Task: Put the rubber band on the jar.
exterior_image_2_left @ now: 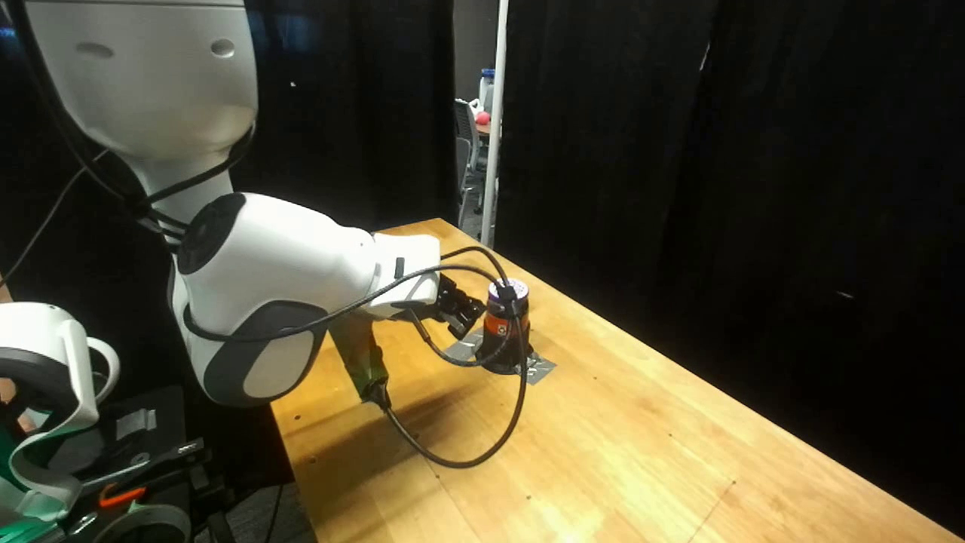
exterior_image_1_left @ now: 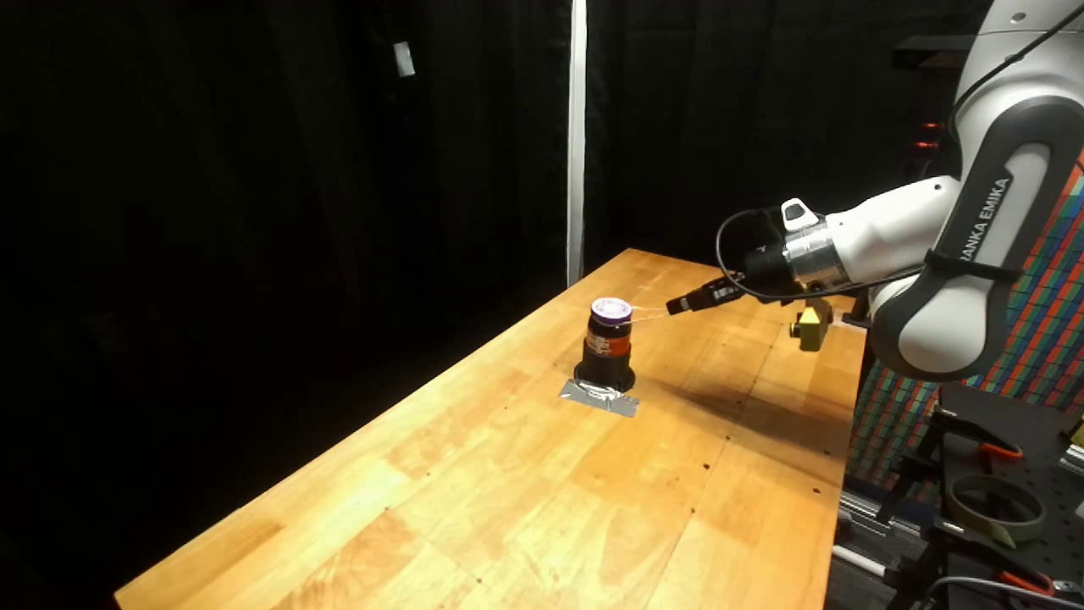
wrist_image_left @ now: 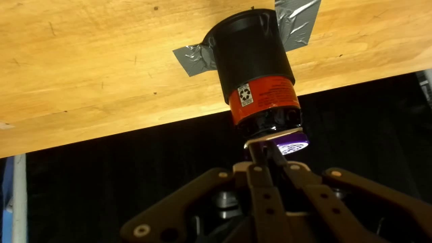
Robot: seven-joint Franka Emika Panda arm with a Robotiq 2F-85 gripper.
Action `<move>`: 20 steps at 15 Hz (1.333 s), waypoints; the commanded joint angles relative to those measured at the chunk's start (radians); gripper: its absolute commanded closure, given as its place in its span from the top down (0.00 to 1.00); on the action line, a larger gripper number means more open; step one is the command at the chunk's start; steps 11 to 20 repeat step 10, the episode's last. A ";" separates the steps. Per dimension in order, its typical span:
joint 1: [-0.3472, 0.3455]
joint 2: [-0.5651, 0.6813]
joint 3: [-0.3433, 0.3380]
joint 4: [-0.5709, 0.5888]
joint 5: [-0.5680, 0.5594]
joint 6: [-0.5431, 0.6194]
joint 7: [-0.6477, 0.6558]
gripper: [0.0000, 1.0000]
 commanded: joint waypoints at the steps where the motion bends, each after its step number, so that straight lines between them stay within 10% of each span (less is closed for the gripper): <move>1: -0.001 0.015 -0.013 -0.022 -0.017 0.091 0.011 0.11; 6: -0.004 -0.015 -0.016 -0.042 -0.032 -0.011 0.019 0.56; 7: 0.008 0.020 -0.016 -0.012 -0.003 0.034 0.005 0.38; 10: 0.007 0.018 -0.015 -0.015 -0.004 -0.006 0.004 0.56; 20: 0.007 0.018 -0.015 -0.015 -0.004 -0.006 0.004 0.56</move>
